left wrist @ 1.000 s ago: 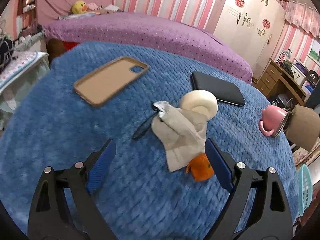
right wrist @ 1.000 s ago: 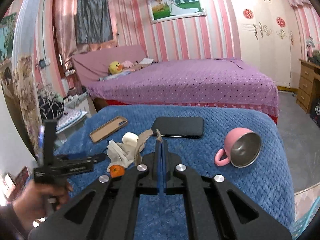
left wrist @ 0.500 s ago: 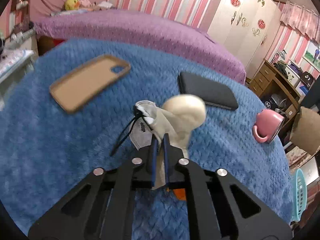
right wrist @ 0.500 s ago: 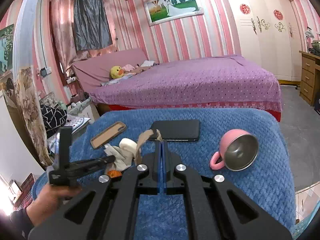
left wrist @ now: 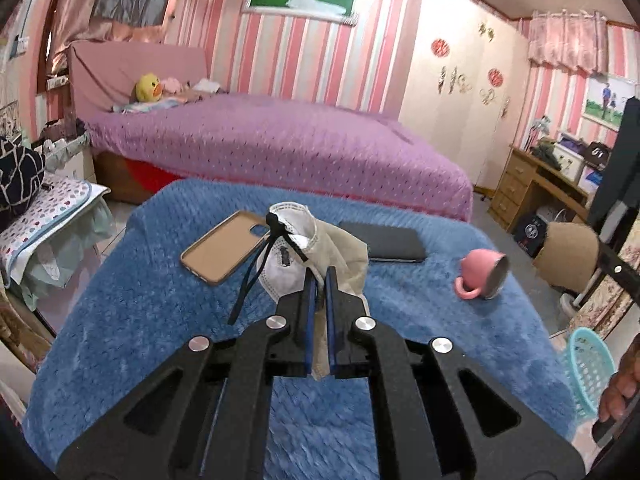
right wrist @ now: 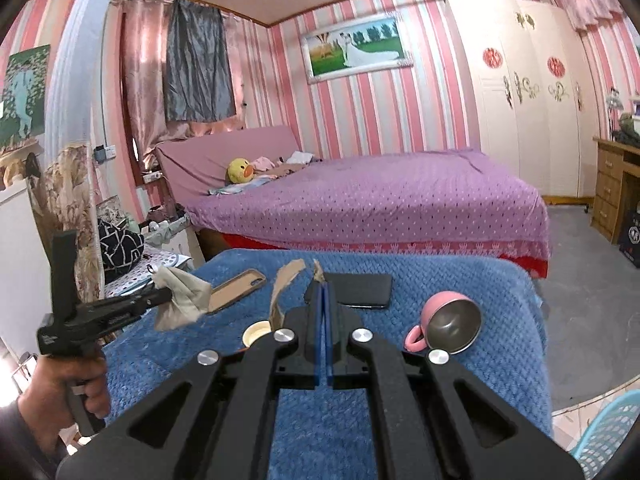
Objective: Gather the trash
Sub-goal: 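Carry the white cloth in the left tool while the right tool carries the cardboard to the basket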
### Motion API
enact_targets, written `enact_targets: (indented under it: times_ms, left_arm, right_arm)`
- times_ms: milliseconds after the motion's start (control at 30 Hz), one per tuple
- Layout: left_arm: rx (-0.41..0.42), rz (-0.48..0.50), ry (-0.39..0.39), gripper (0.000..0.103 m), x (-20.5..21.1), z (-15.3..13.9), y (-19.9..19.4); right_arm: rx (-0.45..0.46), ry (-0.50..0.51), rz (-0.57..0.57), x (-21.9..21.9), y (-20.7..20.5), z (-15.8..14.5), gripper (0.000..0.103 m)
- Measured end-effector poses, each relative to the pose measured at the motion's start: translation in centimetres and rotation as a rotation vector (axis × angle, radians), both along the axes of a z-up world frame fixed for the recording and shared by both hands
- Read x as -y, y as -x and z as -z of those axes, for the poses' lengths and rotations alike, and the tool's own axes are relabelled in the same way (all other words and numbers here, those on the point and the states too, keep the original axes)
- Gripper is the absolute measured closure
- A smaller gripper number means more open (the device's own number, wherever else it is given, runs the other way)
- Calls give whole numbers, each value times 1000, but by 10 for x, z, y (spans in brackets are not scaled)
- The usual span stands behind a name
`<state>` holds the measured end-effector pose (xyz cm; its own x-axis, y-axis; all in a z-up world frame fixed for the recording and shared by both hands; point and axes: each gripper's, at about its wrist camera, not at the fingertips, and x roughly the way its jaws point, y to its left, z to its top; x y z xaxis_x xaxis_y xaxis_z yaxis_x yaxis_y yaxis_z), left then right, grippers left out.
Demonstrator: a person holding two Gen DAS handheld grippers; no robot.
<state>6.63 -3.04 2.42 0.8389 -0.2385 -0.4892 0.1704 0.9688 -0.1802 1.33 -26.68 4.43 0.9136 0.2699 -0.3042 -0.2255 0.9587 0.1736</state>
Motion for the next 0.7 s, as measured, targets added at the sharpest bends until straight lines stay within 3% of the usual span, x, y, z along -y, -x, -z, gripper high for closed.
enact_targets:
  times_ms: [333, 567, 667, 700]
  left_arm:
    - [46, 59, 2, 100, 20, -14, 31]
    - [53, 101, -8, 100, 45, -14, 35]
    - [49, 121, 10, 100, 54, -14, 36]
    - [37, 137, 49, 100, 56, -14, 36]
  right_arm:
    - [44, 11, 59, 22, 51, -11, 102]
    - [44, 22, 141, 55, 54, -9, 102]
    - [43, 25, 176, 68, 58, -10, 102]
    - [41, 28, 193, 73, 60, -11, 102]
